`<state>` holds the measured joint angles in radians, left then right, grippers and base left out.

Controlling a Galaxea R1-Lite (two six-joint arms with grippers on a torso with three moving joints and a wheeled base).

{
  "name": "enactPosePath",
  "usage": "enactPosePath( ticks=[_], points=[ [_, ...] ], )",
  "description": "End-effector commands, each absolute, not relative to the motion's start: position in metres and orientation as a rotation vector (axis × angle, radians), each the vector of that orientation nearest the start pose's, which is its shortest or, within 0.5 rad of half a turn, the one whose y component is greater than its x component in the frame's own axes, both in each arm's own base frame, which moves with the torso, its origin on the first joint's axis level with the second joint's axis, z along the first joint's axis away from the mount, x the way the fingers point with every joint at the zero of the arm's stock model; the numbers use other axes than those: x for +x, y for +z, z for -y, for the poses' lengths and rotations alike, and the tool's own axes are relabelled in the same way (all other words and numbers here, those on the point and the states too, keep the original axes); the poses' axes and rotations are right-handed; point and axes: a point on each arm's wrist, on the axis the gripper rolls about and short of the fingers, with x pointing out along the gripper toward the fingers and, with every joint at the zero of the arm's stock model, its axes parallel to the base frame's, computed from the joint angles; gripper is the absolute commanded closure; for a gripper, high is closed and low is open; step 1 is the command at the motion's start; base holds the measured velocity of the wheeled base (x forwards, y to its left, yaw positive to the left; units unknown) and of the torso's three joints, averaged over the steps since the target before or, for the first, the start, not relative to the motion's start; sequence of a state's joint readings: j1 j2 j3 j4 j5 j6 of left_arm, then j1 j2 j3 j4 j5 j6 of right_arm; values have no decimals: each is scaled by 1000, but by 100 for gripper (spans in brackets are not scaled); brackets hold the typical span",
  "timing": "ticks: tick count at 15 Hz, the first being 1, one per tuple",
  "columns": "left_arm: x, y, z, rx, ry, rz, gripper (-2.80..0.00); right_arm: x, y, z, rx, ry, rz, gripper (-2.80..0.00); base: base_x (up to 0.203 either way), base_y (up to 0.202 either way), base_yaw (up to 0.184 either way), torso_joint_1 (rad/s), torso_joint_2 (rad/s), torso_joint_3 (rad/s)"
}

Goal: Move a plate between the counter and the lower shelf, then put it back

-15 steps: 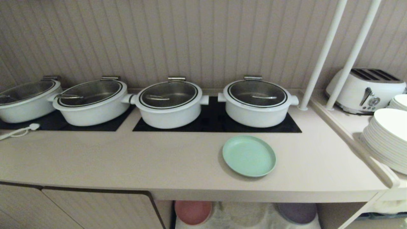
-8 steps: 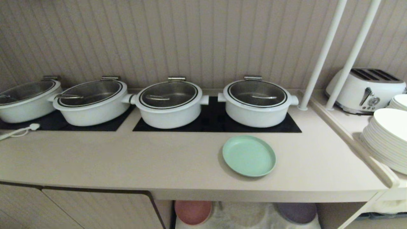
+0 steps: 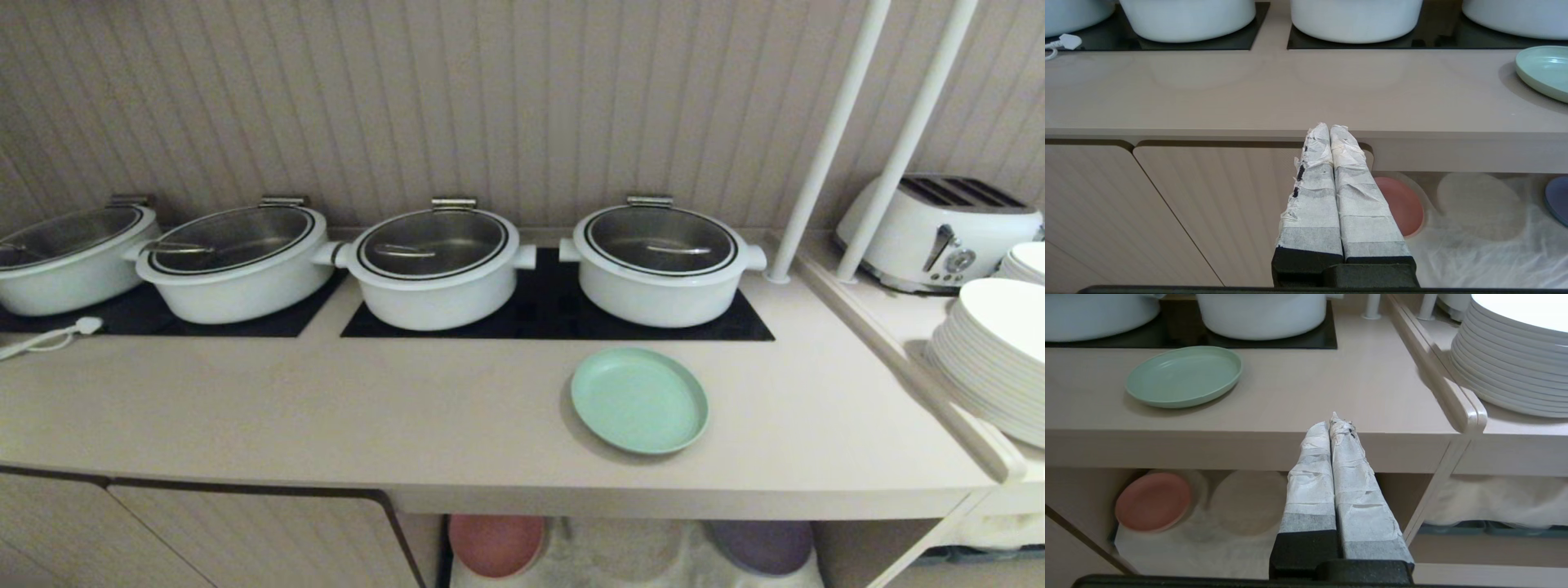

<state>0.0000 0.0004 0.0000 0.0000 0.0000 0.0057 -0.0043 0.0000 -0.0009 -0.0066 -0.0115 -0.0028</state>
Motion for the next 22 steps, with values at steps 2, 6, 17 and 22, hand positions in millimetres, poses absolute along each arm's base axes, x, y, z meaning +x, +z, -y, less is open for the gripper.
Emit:
enactPosePath(
  ticks=[2,6,17,22],
  points=[
    [-23,75,0,7,0,0,0,-23,76,0,-12,-14,6,0,0,0,0,0,0,0],
    [-23,75,0,6,0,0,0,-23,76,0,-3,-29,3,0,0,0,0,0,0,0],
    [-23,75,0,8,0,0,0,-23,76,1,15,-33,3,0,0,0,0,0,0,0],
    [-23,75,0,6,0,0,0,-23,75,0,-104,-8,0,0,0,0,0,0,0,0]
  ],
)
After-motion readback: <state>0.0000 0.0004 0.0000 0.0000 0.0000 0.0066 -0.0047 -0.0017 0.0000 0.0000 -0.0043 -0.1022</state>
